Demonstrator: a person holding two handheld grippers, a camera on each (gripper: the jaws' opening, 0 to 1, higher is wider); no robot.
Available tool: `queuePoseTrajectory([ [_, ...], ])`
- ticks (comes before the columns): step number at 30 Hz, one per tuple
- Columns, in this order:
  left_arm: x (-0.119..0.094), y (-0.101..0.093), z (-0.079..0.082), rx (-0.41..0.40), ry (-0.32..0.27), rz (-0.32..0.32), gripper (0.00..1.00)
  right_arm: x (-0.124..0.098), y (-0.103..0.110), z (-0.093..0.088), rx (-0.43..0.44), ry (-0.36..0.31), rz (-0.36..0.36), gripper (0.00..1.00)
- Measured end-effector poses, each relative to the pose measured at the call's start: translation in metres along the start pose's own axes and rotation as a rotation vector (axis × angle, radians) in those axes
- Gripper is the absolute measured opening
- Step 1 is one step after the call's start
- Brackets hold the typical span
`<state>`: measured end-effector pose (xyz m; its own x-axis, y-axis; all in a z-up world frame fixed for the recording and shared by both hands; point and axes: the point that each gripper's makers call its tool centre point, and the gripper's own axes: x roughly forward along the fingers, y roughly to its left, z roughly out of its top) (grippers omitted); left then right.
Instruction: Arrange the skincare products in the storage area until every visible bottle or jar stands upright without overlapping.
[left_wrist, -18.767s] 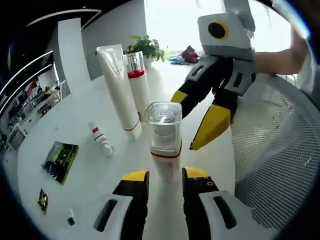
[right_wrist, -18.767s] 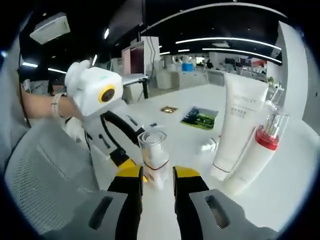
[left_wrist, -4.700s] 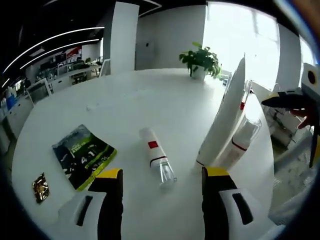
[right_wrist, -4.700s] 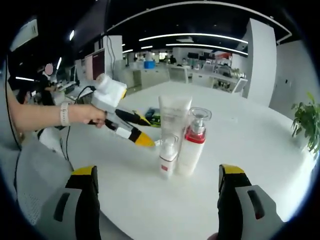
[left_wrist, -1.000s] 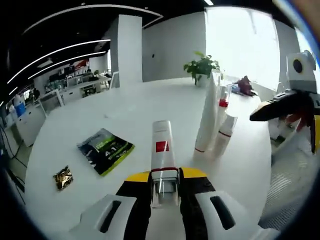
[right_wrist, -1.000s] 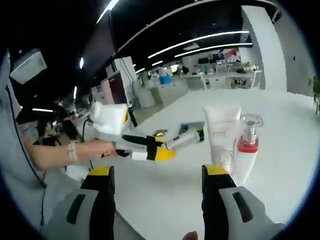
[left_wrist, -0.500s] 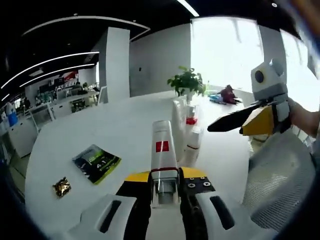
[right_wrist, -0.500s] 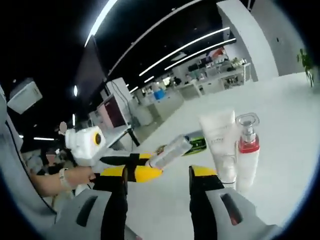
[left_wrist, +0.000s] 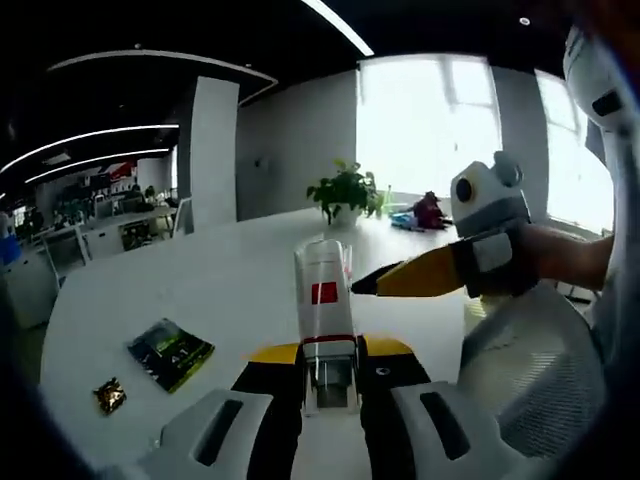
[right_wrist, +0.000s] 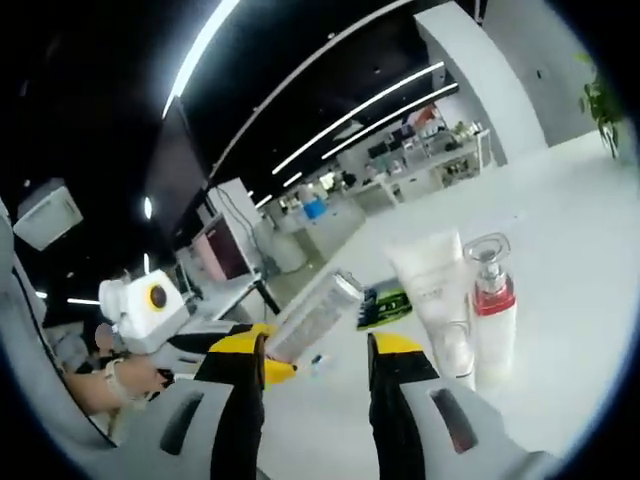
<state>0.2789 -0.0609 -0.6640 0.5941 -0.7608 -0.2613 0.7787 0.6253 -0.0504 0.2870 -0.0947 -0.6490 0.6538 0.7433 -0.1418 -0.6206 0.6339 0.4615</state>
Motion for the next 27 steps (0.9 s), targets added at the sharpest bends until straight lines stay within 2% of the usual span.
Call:
queuePoseTrajectory([
  [4, 0.002, -0.010, 0.002, -0.001, -0.007, -0.027, 0.20, 0.000, 0.000, 0.005, 0.025, -0.037, 0.010, 0.39],
  [7, 0.002, -0.017, 0.006, 0.002, -0.020, -0.041, 0.20, 0.001, 0.000, 0.007, 0.030, -0.041, 0.018, 0.36],
  [13, 0.002, -0.020, 0.013, 0.001, -0.053, -0.054, 0.20, 0.001, -0.001, 0.015, 0.064, -0.075, 0.037, 0.35],
  [17, 0.000, -0.026, 0.017, -0.002, -0.077, -0.083, 0.20, 0.000, 0.006, 0.028, 0.174, -0.136, 0.103, 0.34],
  [21, -0.002, -0.032, 0.021, -0.017, -0.104, -0.112, 0.20, 0.000, 0.004, 0.029, 0.189, -0.142, 0.105, 0.33],
  [24, -0.002, -0.032, 0.023, -0.034, -0.113, -0.112, 0.20, -0.001, 0.008, 0.035, 0.270, -0.173, 0.140, 0.30],
  [27, -0.003, -0.035, 0.026, -0.047, -0.128, -0.131, 0.20, -0.002, 0.008, 0.032, 0.279, -0.169, 0.149, 0.30],
])
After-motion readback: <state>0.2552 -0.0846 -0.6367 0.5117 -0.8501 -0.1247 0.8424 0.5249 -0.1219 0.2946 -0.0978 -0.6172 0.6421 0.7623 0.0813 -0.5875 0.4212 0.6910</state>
